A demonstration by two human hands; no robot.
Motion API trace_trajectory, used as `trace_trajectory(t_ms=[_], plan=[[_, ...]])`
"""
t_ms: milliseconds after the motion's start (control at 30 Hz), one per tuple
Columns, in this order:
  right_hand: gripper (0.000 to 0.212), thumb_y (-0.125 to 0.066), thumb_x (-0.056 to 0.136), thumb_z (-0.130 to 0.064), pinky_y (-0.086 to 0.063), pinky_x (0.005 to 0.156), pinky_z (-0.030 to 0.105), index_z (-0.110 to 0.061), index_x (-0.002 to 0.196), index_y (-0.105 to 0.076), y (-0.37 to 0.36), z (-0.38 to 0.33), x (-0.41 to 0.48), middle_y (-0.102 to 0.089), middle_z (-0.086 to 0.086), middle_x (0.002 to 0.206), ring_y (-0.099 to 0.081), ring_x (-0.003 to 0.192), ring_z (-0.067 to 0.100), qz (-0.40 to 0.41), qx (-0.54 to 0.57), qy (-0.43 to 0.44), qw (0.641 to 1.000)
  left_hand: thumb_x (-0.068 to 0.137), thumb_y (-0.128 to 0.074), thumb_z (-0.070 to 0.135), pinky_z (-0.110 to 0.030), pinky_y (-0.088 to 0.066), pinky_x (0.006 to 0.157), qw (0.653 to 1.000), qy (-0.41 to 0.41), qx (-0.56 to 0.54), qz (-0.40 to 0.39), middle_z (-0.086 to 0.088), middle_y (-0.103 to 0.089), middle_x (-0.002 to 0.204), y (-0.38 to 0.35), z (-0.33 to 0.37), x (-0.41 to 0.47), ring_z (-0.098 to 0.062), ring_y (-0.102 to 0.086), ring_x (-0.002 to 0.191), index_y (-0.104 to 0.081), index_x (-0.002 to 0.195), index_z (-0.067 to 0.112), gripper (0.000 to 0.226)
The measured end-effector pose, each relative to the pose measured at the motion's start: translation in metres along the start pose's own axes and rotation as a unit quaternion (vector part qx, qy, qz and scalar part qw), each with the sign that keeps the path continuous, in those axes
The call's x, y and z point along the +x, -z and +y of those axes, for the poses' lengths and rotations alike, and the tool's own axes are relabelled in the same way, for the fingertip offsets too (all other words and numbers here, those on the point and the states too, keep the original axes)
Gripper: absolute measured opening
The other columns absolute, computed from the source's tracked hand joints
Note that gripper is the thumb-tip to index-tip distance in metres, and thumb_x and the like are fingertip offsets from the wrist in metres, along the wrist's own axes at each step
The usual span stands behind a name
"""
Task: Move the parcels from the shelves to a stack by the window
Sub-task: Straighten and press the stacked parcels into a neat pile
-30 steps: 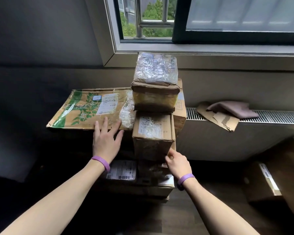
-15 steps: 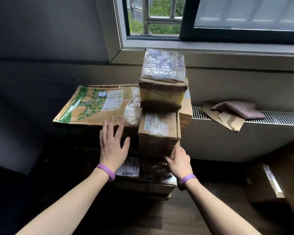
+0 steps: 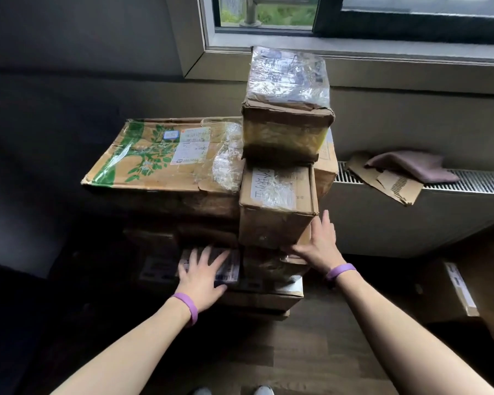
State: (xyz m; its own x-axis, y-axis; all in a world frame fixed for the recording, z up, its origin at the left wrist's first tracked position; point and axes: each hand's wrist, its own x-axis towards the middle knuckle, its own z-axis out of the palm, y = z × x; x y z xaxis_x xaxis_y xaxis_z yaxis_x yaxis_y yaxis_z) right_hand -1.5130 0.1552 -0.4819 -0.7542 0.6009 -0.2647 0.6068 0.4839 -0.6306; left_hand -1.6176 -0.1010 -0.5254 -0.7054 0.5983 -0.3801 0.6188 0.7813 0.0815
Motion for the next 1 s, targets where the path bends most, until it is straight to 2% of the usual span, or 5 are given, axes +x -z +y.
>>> trace_trajectory(t_ms=[133,233,467,667,1000], plan=[[0.092,-0.082,0.078,-0.030,-0.010,0.122,0.047,-0.021,0.153,-0.029,-0.002,0.005,0.007,0.006,0.022,0.165,0.000,0.150,0.046,-0.011,0.003,0.001,1.000,0.091,-0.058,0.034,-0.061,-0.027,0.112,1.000,-0.001,0.007,-0.006,-0.006,-0.013,0.157,-0.009,0.003,0.003,-0.034,-0.010,0.145,-0.019,0.152,0.039,0.073],[0.089,-0.081,0.079,-0.029,-0.007,0.123,0.046,-0.020,0.151,-0.030,-0.007,0.008,0.011,0.003,0.018,0.166,0.003,0.151,0.043,-0.005,0.006,0.023,1.000,0.092,-0.057,0.023,-0.062,-0.030,0.110,1.000,0.002,0.006,0.017,-0.007,-0.016,0.155,-0.012,0.004,0.006,-0.036,-0.014,0.142,-0.027,0.149,0.037,0.066],[0.072,-0.086,0.073,-0.032,-0.035,0.109,0.051,-0.004,0.131,-0.054,-0.016,0.006,0.020,-0.054,0.018,0.135,-0.045,0.132,0.040,0.026,0.020,0.094,0.995,0.092,-0.052,0.009,-0.061,-0.030,0.110,0.999,0.015,0.000,0.049,-0.008,-0.016,0.150,-0.014,0.010,0.010,-0.035,-0.017,0.139,-0.031,0.145,0.037,0.064],[0.073,-0.086,0.074,-0.024,-0.041,0.108,0.042,-0.008,0.136,-0.049,-0.019,0.003,0.019,-0.056,0.010,0.132,-0.055,0.125,0.025,0.017,0.116,0.105,0.988,0.095,-0.048,0.007,-0.061,-0.028,0.111,0.998,0.028,0.016,0.044,-0.010,-0.016,0.151,-0.009,0.015,0.012,-0.036,-0.017,0.140,-0.029,0.147,0.036,0.063],[0.072,-0.082,0.076,-0.033,-0.042,0.110,0.036,-0.012,0.136,-0.049,-0.020,0.004,0.019,-0.060,0.001,0.130,-0.057,0.124,0.017,-0.001,0.129,0.104,0.986,0.094,-0.051,0.008,-0.063,-0.027,0.111,0.998,0.037,0.039,0.029,-0.010,-0.015,0.153,-0.007,0.022,0.012,-0.036,-0.016,0.141,-0.030,0.147,0.036,0.063]])
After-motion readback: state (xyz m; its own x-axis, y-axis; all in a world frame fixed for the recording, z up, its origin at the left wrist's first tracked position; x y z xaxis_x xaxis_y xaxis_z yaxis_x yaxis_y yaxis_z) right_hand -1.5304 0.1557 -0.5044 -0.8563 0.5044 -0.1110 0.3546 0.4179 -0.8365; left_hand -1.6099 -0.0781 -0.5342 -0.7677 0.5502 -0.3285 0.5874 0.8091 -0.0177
